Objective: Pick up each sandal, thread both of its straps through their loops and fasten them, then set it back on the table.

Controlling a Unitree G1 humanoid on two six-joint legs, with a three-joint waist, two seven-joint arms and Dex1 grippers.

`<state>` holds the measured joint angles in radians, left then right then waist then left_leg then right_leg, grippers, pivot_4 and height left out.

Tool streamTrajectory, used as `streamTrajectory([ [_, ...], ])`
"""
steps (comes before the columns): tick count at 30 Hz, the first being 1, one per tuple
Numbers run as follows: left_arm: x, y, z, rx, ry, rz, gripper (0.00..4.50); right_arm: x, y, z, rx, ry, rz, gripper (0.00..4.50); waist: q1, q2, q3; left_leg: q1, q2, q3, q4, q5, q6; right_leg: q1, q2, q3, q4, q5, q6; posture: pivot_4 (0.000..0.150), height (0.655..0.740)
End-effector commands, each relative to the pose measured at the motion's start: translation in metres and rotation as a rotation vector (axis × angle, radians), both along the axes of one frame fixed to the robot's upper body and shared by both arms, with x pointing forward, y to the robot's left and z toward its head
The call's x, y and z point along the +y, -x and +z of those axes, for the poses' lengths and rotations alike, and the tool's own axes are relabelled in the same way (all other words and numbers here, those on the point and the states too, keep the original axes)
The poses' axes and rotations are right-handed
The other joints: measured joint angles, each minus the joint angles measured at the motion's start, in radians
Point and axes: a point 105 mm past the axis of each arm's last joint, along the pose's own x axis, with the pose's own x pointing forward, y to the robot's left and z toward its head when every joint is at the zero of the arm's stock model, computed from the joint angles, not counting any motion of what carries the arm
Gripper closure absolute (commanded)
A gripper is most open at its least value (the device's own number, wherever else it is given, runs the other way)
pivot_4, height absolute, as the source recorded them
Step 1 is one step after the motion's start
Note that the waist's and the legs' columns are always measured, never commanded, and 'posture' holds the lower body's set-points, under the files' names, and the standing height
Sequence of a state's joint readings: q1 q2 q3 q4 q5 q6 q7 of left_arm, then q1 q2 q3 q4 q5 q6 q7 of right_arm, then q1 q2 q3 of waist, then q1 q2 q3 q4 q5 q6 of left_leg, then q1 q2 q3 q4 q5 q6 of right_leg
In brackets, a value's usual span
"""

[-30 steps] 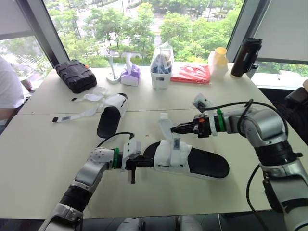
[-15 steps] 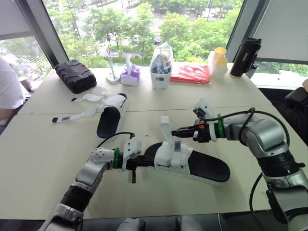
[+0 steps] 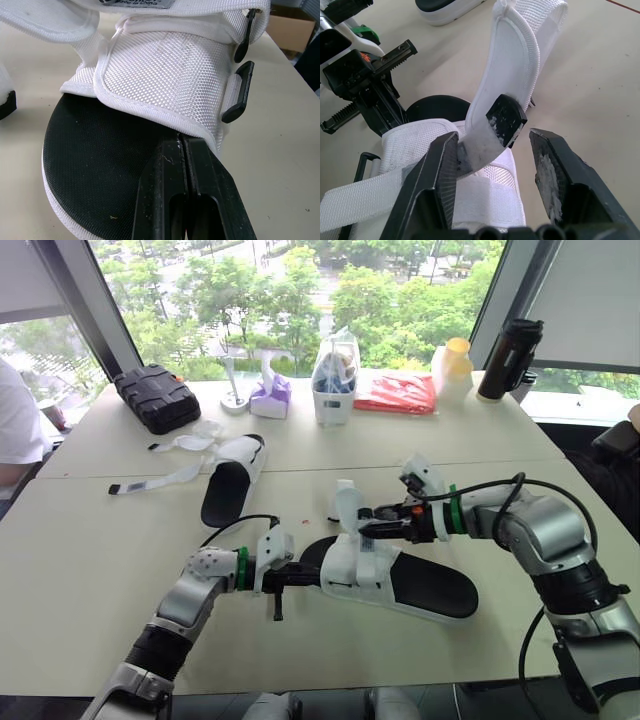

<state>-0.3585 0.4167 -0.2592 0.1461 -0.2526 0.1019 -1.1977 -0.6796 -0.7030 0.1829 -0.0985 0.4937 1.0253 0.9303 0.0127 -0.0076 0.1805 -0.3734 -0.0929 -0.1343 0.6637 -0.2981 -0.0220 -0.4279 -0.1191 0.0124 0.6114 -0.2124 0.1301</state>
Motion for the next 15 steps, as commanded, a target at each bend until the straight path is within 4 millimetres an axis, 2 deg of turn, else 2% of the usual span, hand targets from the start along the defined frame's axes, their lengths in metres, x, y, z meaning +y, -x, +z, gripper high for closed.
streamTrajectory([
  [1, -0.0013, 0.0097, -0.0236, 0.08, -0.068, -0.019, 4.5, 0.0023, -0.0019, 0.0165, -0.056, -0.018, 0.019, 2.09, 0.0, 0.0, 0.0, 0.0, 0.0, 0.0, 0.0, 0.0, 0.0, 0.0, 0.0, 0.0, 0.0, 0.0, 0.0, 0.15, 0.74],
  [4, -0.0014, 0.0097, -0.0237, 0.08, -0.068, -0.019, 4.5, 0.0014, -0.0014, 0.0201, -0.063, -0.021, 0.021, 2.09, 0.0, 0.0, 0.0, 0.0, 0.0, 0.0, 0.0, 0.0, 0.0, 0.0, 0.0, 0.0, 0.0, 0.0, 0.0, 0.15, 0.74],
  [5, -0.0014, 0.0097, -0.0237, 0.08, -0.068, -0.019, 4.5, 0.0011, -0.001, 0.0213, -0.065, -0.022, 0.021, 2.32, 0.0, 0.0, 0.0, 0.0, 0.0, 0.0, 0.0, 0.0, 0.0, 0.0, 0.0, 0.0, 0.0, 0.0, 0.0, 0.15, 0.74],
  [7, -0.0014, 0.0098, -0.0239, 0.08, -0.068, -0.019, 4.5, 0.0007, -0.0002, 0.0225, -0.067, -0.023, 0.023, 2.87, 0.0, 0.0, 0.0, 0.0, 0.0, 0.0, 0.0, 0.0, 0.0, 0.0, 0.0, 0.0, 0.0, 0.0, 0.0, 0.15, 0.74],
  [10, -0.0016, 0.0099, -0.0241, 0.08, -0.068, -0.021, 4.5, 0.0012, 0.0012, 0.023, -0.068, -0.025, 0.026, 4.31, 0.0, 0.0, 0.0, 0.0, 0.0, 0.0, 0.0, 0.0, 0.0, 0.0, 0.0, 0.0, 0.0, 0.0, 0.0, 0.15, 0.74],
  [15, -0.0017, 0.01, -0.0241, 0.079, -0.067, -0.022, 4.5, 0.0018, 0.0026, 0.026, -0.076, -0.023, 0.029, 4.41, 0.0, 0.0, 0.0, 0.0, 0.0, 0.0, 0.0, 0.0, 0.0, 0.0, 0.0, 0.0, 0.0, 0.0, 0.0, 0.15, 0.74],
])
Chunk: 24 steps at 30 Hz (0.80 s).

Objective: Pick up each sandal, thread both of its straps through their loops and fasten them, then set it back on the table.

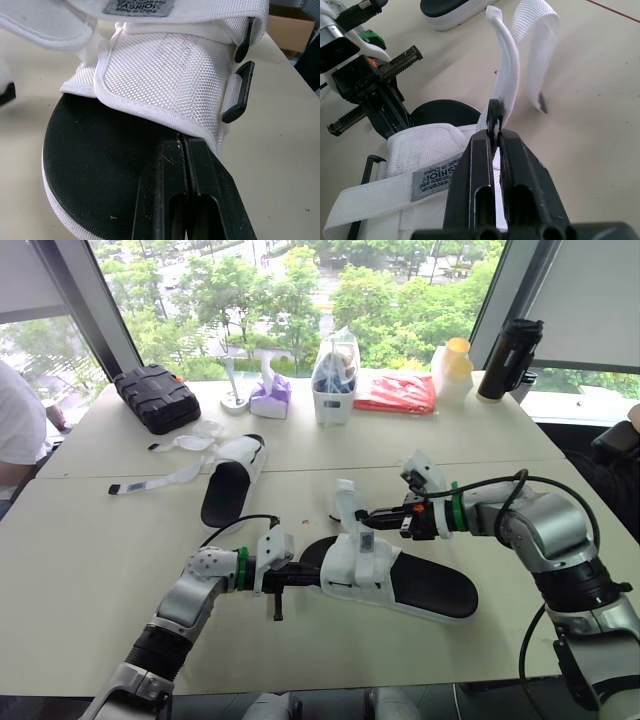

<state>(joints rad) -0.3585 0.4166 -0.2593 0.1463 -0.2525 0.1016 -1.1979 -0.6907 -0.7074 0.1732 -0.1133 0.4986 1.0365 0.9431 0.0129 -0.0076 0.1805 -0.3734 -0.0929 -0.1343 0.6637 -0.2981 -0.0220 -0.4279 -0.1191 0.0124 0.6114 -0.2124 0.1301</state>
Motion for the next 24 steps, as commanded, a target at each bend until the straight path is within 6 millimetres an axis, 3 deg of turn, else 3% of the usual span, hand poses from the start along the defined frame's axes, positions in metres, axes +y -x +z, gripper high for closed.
streamTrajectory([
  [1, -0.002, 0.01, -0.024, 0.08, -0.067, -0.022, 4.5, 0.0, 0.002, 0.021, -0.066, -0.017, 0.015, 4.41, 0.0, 0.0, 0.0, 0.0, 0.0, 0.0, 0.0, 0.0, 0.0, 0.0, 0.0, 0.0, 0.0, 0.0, 0.0, 0.15, 0.74],
  [9, -0.002, 0.011, -0.025, 0.087, -0.068, -0.02, 4.5, -0.005, 0.009, 0.042, -0.138, -0.025, 0.038, 4.41, 0.001, 0.0, 0.0, 0.0, 0.0, 0.0, 0.0, 0.0, 0.0, 0.0, 0.0, 0.0, 0.0, 0.0, 0.0, 0.15, 0.74],
  [15, -0.001, 0.012, -0.026, 0.091, -0.069, -0.021, 4.5, -0.002, 0.021, 0.059, -0.379, -0.002, 0.15, 4.41, 0.002, 0.0, 0.0, -0.001, 0.0, 0.0, 0.0, 0.0, 0.0, 0.0, 0.0, 0.0, -0.001, 0.0, 0.0, 0.15, 0.74],
  [24, -0.002, 0.012, -0.027, 0.094, -0.075, -0.025, 4.5, -0.008, 0.023, 0.057, -0.422, 0.026, 0.194, 4.41, 0.002, 0.0, 0.0, 0.0, 0.0, 0.0, 0.0, 0.0, 0.0, 0.0, 0.0, 0.0, -0.001, 0.0, 0.0, 0.15, 0.74],
])
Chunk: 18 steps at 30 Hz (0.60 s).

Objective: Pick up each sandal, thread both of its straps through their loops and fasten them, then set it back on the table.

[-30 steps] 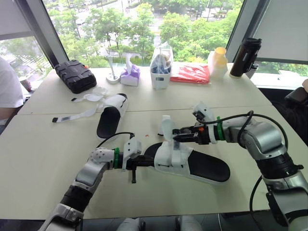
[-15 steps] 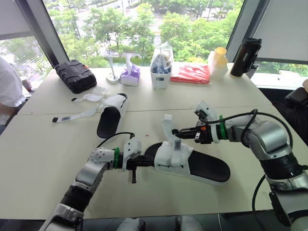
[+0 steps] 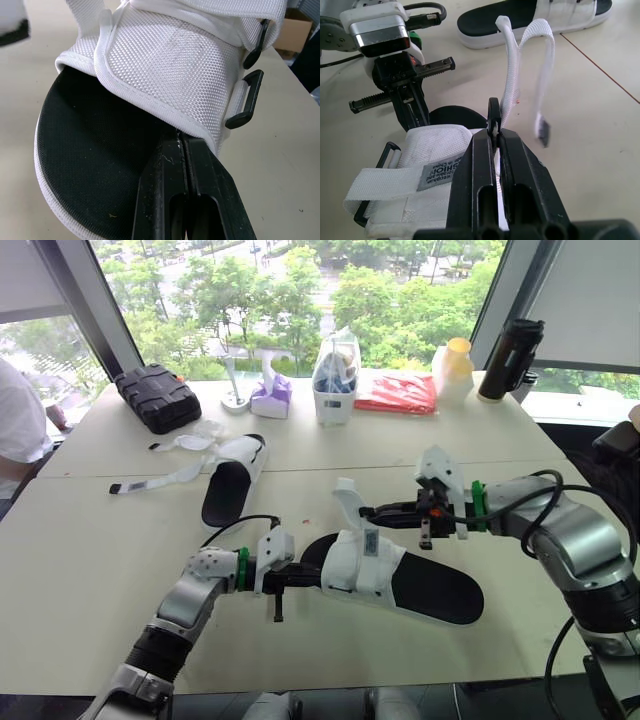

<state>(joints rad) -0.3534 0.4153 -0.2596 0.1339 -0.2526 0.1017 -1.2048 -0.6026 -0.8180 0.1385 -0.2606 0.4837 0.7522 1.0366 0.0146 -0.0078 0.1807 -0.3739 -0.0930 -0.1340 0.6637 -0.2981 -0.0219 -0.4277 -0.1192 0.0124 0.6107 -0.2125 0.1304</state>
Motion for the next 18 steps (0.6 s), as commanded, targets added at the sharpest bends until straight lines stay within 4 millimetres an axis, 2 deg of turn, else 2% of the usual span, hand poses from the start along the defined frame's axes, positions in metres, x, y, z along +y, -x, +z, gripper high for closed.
streamTrajectory([
  [1, 0.0, 0.01, -0.028, 0.1, -0.079, -0.012, 4.5, -0.006, 0.002, 0.03, -0.145, -0.019, 0.02, 4.41, 0.001, 0.0, 0.0, 0.0, 0.0, 0.0, 0.0, 0.0, 0.0, 0.0, 0.0, 0.0, 0.0, 0.0, 0.0, 0.15, 0.74],
  [5, 0.0, 0.011, -0.029, 0.118, -0.078, -0.004, 4.5, -0.006, 0.002, 0.03, -0.17, -0.018, 0.029, 4.41, 0.0, 0.0, 0.0, 0.0, 0.0, 0.0, 0.0, 0.0, 0.0, 0.0, 0.0, 0.0, 0.0, 0.0, 0.0, 0.15, 0.74],
  [7, -0.001, 0.011, -0.03, 0.151, -0.077, 0.008, 4.5, -0.005, 0.001, 0.01, -0.235, 0.112, 0.039, 4.41, 0.001, 0.0, 0.0, 0.0, 0.0, 0.0, 0.0, 0.0, 0.0, 0.0, 0.0, 0.0, 0.0, 0.0, 0.0, 0.15, 0.74],
  [9, 0.0, 0.012, -0.032, 0.184, -0.091, 0.023, 4.5, 0.0, 0.008, -0.006, -0.263, 0.169, 0.085, 4.41, 0.0, 0.0, 0.0, 0.0, 0.0, 0.0, 0.0, 0.0, 0.0, 0.0, 0.0, 0.0, 0.0, 0.0, 0.0, 0.15, 0.74],
  [14, -0.001, 0.009, -0.032, 0.249, -0.083, 0.063, 4.5, 0.003, 0.005, -0.02, -0.348, 0.241, 0.097, 4.41, -0.003, 0.0, 0.0, 0.001, 0.0, 0.0, 0.0, 0.0, 0.0, 0.0, 0.0, 0.0, 0.0, 0.0, 0.0, 0.15, 0.74],
  [18, 0.0, 0.009, -0.033, 0.236, -0.108, 0.053, 4.5, 0.001, 0.003, -0.033, -0.304, 0.243, 0.073, 4.41, -0.002, 0.0, -0.001, 0.001, 0.0, 0.0, 0.0, 0.0, 0.0, 0.001, 0.0, 0.0, 0.0, 0.0, 0.0, 0.15, 0.74],
])
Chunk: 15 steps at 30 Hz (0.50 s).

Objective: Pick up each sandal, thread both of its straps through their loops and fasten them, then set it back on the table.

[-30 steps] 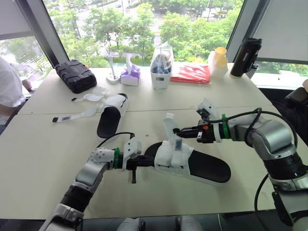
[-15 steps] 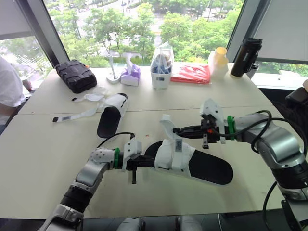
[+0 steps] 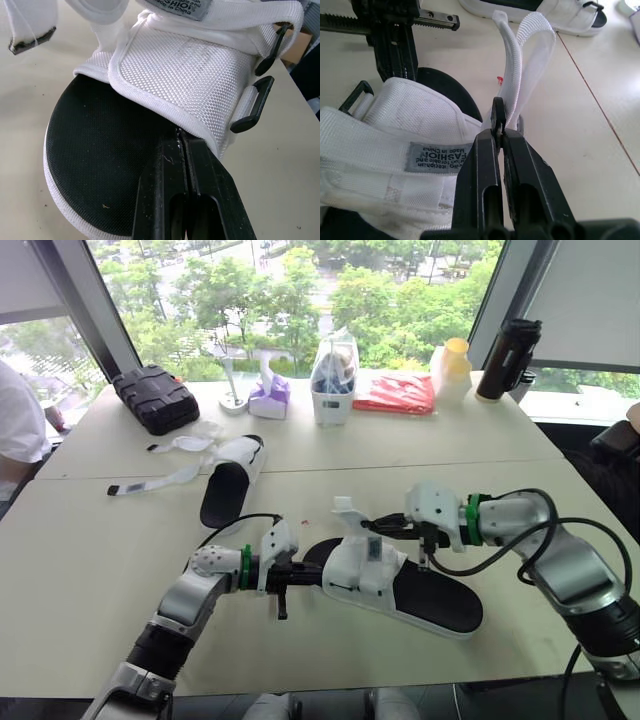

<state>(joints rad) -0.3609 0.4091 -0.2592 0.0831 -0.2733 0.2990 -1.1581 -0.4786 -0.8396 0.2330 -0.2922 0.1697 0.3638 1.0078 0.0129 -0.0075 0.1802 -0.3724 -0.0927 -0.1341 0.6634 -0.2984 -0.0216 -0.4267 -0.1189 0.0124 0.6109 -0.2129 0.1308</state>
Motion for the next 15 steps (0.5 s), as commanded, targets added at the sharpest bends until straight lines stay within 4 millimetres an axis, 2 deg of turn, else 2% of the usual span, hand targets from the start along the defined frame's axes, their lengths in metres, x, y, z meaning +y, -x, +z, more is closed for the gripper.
streamTrajectory([
  [1, 0.003, 0.012, -0.032, 0.107, -0.094, -0.013, 4.5, 0.002, 0.001, -0.006, 0.017, 0.0, -0.002, 4.41, -0.001, 0.0, 0.0, 0.0, 0.0, 0.0, 0.0, 0.0, 0.0, 0.0, 0.0, 0.0, 0.0, 0.0, 0.0, 0.15, 0.74],
  [3, 0.004, 0.013, -0.033, 0.103, -0.105, -0.019, 4.5, 0.001, -0.001, -0.004, 0.019, -0.015, -0.013, 4.41, 0.0, 0.0, 0.0, 0.0, 0.0, 0.0, 0.0, 0.0, 0.0, 0.0, 0.0, 0.0, 0.0, 0.0, 0.0, 0.15, 0.74],
  [4, 0.004, 0.014, -0.034, 0.102, -0.108, -0.02, 4.5, 0.001, -0.002, -0.003, 0.025, -0.029, -0.018, 4.14, -0.001, 0.0, -0.001, 0.0, 0.0, 0.0, 0.0, 0.0, 0.0, 0.0, 0.0, 0.0, 0.0, 0.0, 0.0, 0.15, 0.74],
  [7, 0.004, 0.015, -0.035, 0.102, -0.111, -0.023, 4.5, 0.001, -0.004, 0.002, 0.017, -0.039, -0.032, 3.06, -0.001, 0.001, -0.001, 0.0, 0.0, 0.0, 0.0, 0.0, 0.0, 0.0, 0.0, 0.0, 0.0, 0.0, 0.0, 0.15, 0.74],
  [10, 0.005, 0.017, -0.036, 0.101, -0.116, -0.027, 4.5, 0.001, -0.006, 0.005, 0.018, -0.058, -0.042, 1.55, -0.001, 0.001, -0.001, 0.0, 0.0, 0.0, 0.0, 0.0, 0.0, 0.0, 0.0, 0.0, 0.0, 0.0, 0.0, 0.15, 0.74],
  [15, 0.004, 0.018, -0.037, 0.096, -0.121, -0.032, 4.5, 0.001, -0.005, 0.01, 0.065, -0.105, -0.06, 1.55, -0.001, 0.001, -0.001, 0.0, 0.0, 0.0, 0.0, 0.0, 0.0, 0.0, 0.0, 0.0, 0.0, 0.0, 0.0, 0.15, 0.74],
])
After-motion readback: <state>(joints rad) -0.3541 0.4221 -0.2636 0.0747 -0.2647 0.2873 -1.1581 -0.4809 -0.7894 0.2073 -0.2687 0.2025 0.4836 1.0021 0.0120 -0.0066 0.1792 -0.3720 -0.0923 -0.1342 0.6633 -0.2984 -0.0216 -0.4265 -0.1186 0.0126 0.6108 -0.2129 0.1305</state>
